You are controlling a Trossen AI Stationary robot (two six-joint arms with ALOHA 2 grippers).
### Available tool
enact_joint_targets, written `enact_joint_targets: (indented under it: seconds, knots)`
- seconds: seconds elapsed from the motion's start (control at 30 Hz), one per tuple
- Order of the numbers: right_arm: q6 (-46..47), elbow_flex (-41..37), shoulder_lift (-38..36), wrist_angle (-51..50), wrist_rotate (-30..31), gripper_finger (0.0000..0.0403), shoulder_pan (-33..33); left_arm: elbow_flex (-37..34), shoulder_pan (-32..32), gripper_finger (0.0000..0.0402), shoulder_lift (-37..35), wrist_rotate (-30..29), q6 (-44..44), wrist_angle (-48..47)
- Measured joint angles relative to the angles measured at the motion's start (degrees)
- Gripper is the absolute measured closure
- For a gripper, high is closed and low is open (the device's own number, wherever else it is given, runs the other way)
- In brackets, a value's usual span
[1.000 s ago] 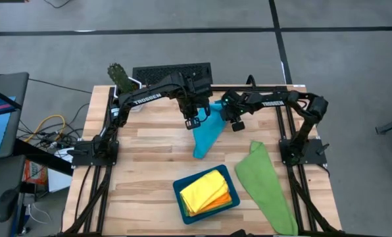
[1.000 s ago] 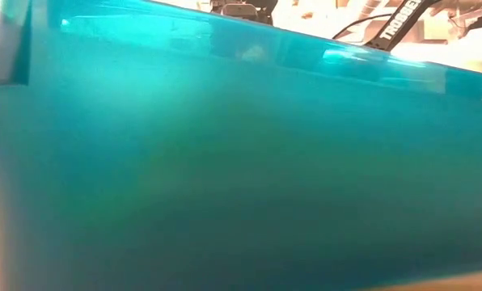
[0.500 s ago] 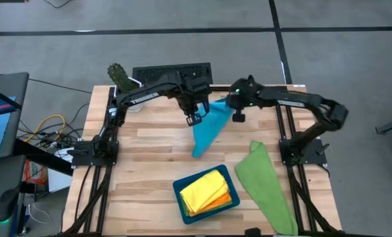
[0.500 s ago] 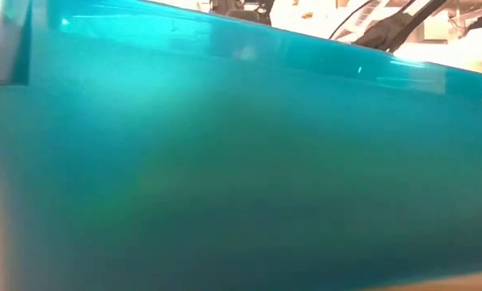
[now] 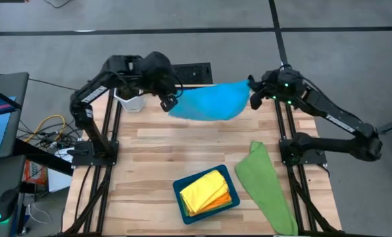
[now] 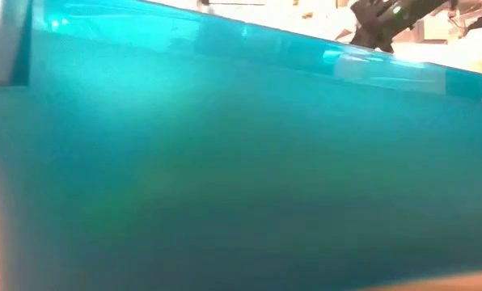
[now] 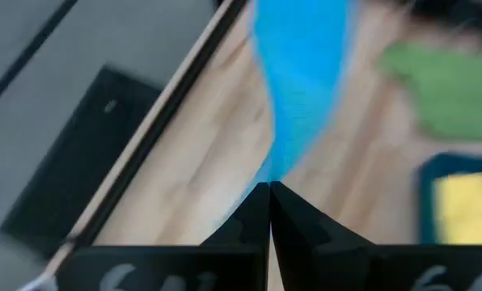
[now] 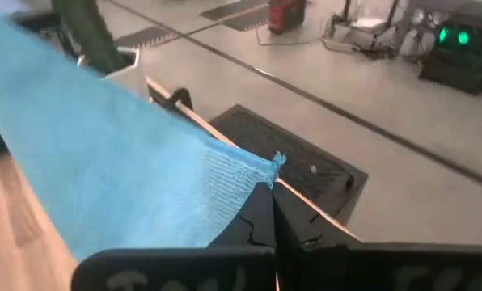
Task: Fold microfiber towels
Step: Fold the blue microfiber towel
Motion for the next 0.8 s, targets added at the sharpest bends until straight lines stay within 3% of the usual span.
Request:
enact_joint_targets:
  seconds: [0.17,0.47,0.6,0.8]
  knots:
    - [4.7,0.0,-1.7,-4.2,3.2,0.0397,0.0,-7.5,1.8,0.0401,0.1,-7.8,3.2,2.1]
    - [0.7,-0.6,5.2,-0.3,7.8,0.0397,-2.7,-28.2,13.1,0.0401,0.3,-4.3,13.4,22.4]
    - [-0.9,-0.6,6.6,5.4,7.8,0.0397,-5.6,-29.7,18.8,0.0401,0.2,-3.3,16.5,26.5]
    - [-0.5,-0.6,5.3,10.1,7.8,0.0397,-7.8,-26.2,23.3,0.0401,-0.1,-3.5,19.6,27.0]
